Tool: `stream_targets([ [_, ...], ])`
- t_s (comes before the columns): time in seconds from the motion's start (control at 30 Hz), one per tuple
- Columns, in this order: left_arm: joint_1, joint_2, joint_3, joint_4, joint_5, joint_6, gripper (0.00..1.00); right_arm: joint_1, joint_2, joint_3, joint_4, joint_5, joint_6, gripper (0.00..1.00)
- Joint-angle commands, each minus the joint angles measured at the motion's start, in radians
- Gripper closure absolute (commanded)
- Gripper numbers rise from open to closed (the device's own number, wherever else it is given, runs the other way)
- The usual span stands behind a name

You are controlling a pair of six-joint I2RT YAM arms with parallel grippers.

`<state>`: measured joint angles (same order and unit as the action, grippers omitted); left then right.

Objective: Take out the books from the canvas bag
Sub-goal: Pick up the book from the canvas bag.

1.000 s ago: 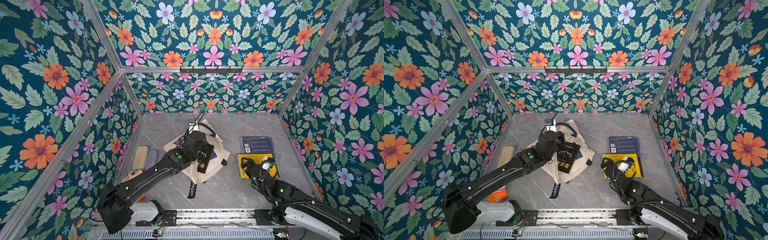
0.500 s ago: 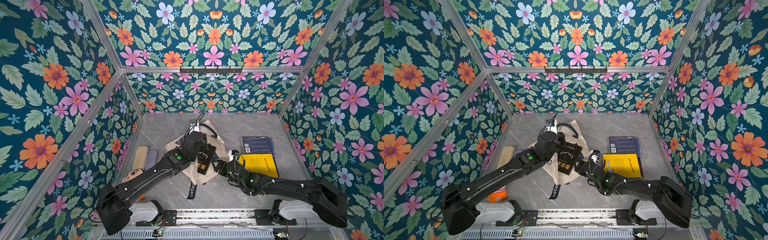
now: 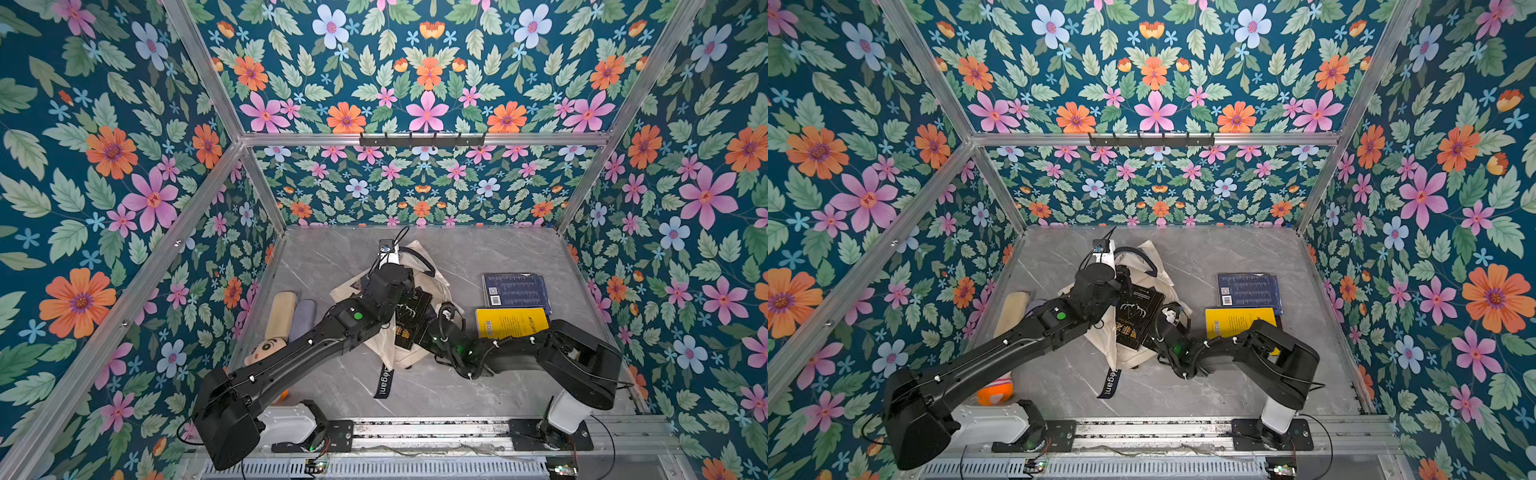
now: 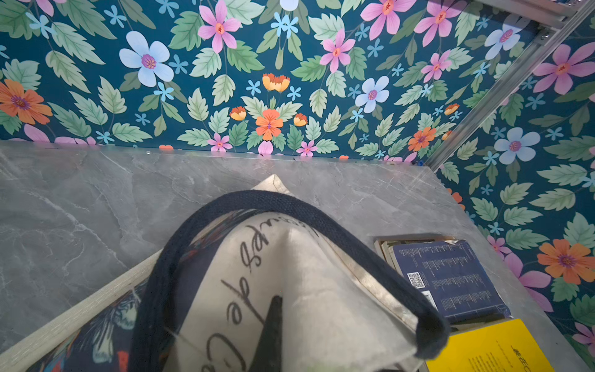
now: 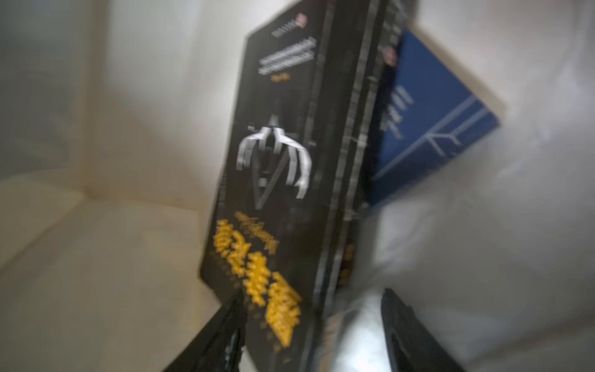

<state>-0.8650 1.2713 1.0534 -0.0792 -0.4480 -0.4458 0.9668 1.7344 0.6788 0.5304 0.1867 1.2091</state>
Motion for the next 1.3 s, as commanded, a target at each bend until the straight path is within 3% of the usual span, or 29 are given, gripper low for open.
stream_targets([
  [0.0,0.001,-0.004,0.002,0.049,0.002,-0.007,1.00,-0.009,0.036,0.007,0.103,0.000,0.038,0.35],
  [0.43,0.000,0.008,0.002,0.045,0.014,-0.017,1.00,-0.027,0.176,0.050,0.376,-0.034,0.027,0.50],
  [0.7,0.000,0.007,0.002,0.045,0.018,-0.017,1.00,-0.030,0.144,0.096,0.326,0.003,-0.014,0.56],
  [0.83,0.000,0.002,0.000,0.044,0.014,-0.018,1.00,-0.044,0.157,0.114,0.327,-0.010,-0.019,0.75],
  [0.93,0.000,0.000,0.000,0.045,0.008,-0.017,1.00,-0.049,0.158,0.125,0.319,-0.020,-0.025,0.84],
  [1.27,0.000,-0.004,-0.001,0.037,-0.028,-0.028,1.00,-0.056,0.131,0.116,0.322,-0.055,-0.041,1.00],
])
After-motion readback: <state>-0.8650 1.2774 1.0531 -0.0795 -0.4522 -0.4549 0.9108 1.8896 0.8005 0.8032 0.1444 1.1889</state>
